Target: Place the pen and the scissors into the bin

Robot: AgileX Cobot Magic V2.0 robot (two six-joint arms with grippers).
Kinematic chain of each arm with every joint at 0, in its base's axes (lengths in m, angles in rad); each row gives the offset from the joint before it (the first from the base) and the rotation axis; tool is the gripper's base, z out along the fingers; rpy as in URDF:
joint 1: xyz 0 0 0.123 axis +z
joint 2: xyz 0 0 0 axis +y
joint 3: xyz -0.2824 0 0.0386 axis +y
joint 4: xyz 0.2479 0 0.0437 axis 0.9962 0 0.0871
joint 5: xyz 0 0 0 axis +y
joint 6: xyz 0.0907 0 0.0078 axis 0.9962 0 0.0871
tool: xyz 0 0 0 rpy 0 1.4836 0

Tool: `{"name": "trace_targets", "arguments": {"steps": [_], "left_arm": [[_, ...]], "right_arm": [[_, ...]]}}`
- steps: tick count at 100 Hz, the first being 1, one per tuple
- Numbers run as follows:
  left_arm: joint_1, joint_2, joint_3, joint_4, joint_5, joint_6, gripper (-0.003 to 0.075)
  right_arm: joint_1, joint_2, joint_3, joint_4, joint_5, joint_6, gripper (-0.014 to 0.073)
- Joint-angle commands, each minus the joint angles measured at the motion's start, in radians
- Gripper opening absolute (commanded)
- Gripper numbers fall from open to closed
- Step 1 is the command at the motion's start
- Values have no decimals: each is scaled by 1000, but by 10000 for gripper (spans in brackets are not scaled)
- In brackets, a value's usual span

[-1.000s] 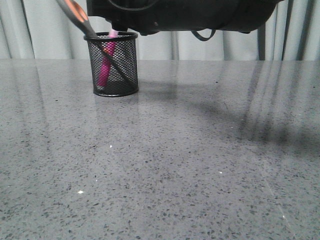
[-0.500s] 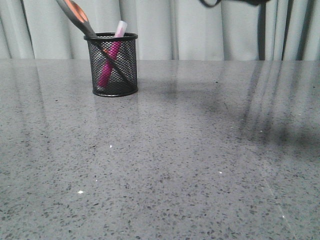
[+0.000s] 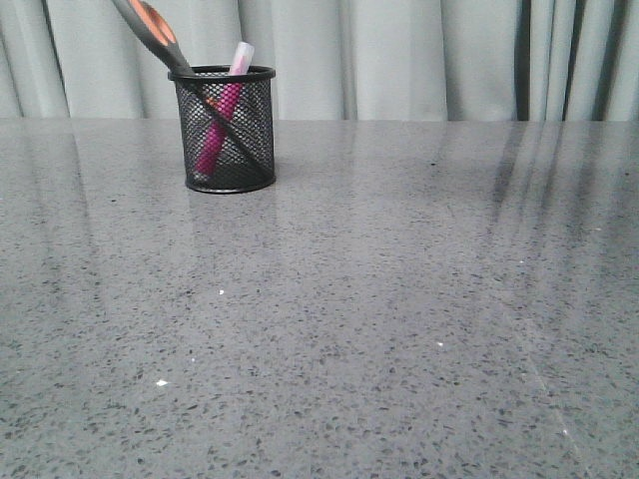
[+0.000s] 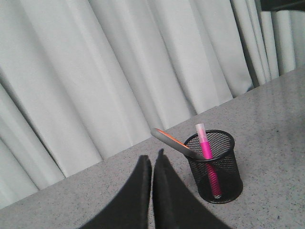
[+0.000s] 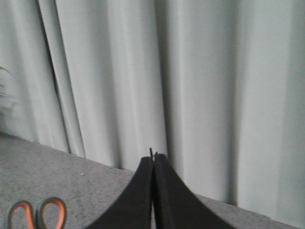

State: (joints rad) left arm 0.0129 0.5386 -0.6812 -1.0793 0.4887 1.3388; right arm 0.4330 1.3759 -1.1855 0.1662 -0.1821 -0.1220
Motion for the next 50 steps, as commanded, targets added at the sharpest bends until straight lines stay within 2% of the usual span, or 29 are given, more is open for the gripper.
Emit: {"name": "trace_targets", "arguments": {"steps": [1,17,33,50], "left_arm": [[-2,3,-19,-43,-65,-25,-22],[-2,-2,3,-71,-78,-42,-22],[-2,-56,66,-138,-139,-42,-22],[-2,-207,178,-215,-182,-42,-22]], "right_arm": [[-49,-116,-13,-14,13,-6,-66],[-101,-283,111,-31,-2,-6,-66],[-117,-505,356,-59,-101,-9,-66],[-117,-758,610,-59,-107,-51,-66]]}}
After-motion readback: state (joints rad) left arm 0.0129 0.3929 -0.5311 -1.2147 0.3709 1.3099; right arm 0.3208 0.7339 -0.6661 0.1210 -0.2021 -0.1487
